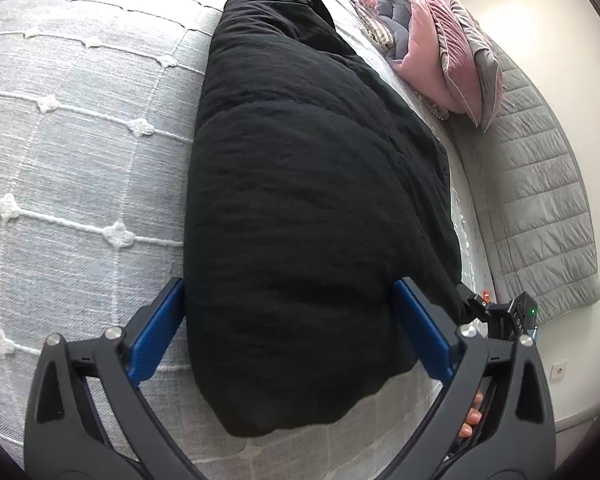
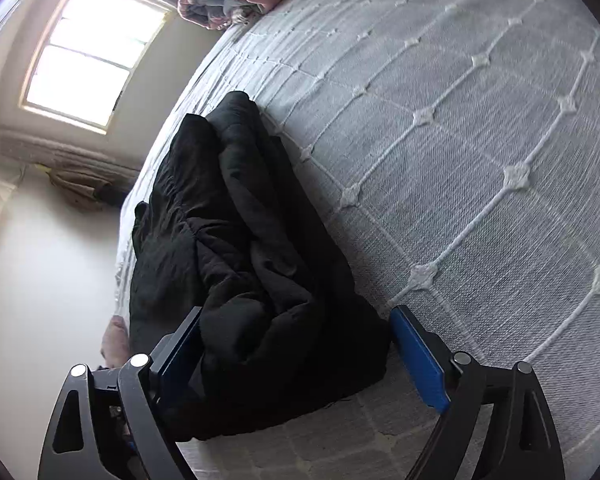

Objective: Fold large clothes

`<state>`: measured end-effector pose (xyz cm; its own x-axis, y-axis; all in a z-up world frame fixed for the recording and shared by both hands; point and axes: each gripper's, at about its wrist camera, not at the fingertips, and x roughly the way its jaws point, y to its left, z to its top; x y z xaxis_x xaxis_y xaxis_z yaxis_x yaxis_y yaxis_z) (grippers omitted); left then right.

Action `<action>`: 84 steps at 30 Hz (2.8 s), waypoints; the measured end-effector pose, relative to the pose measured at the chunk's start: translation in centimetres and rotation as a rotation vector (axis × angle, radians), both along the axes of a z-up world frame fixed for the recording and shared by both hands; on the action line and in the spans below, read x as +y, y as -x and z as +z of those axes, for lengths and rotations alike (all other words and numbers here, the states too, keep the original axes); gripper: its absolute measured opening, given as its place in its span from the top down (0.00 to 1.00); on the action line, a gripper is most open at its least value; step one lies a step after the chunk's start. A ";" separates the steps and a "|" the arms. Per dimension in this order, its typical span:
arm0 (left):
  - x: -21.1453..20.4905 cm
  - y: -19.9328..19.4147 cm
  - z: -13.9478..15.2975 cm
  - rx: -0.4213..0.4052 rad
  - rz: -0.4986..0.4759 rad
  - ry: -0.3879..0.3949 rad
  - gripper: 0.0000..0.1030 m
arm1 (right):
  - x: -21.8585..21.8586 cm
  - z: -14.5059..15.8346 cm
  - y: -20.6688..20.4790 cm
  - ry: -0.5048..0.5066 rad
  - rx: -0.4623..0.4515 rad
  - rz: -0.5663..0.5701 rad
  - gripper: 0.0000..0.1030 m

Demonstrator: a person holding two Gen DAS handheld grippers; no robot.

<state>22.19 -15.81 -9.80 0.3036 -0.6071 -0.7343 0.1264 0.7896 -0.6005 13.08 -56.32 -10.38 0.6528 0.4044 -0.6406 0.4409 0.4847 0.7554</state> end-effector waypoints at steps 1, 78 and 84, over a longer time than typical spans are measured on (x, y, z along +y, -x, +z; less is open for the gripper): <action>-0.1 0.0 0.0 -0.002 0.002 0.000 0.01 | -0.1 -0.3 -0.1 -0.021 0.001 0.000 0.09; -0.4 -0.5 6.3 -0.295 0.102 -0.009 0.47 | 6.4 9.9 0.9 0.278 -0.363 0.026 0.61; 0.0 -1.5 9.2 -0.373 0.095 -0.029 0.48 | 6.9 13.0 -0.4 0.318 -0.451 0.033 0.65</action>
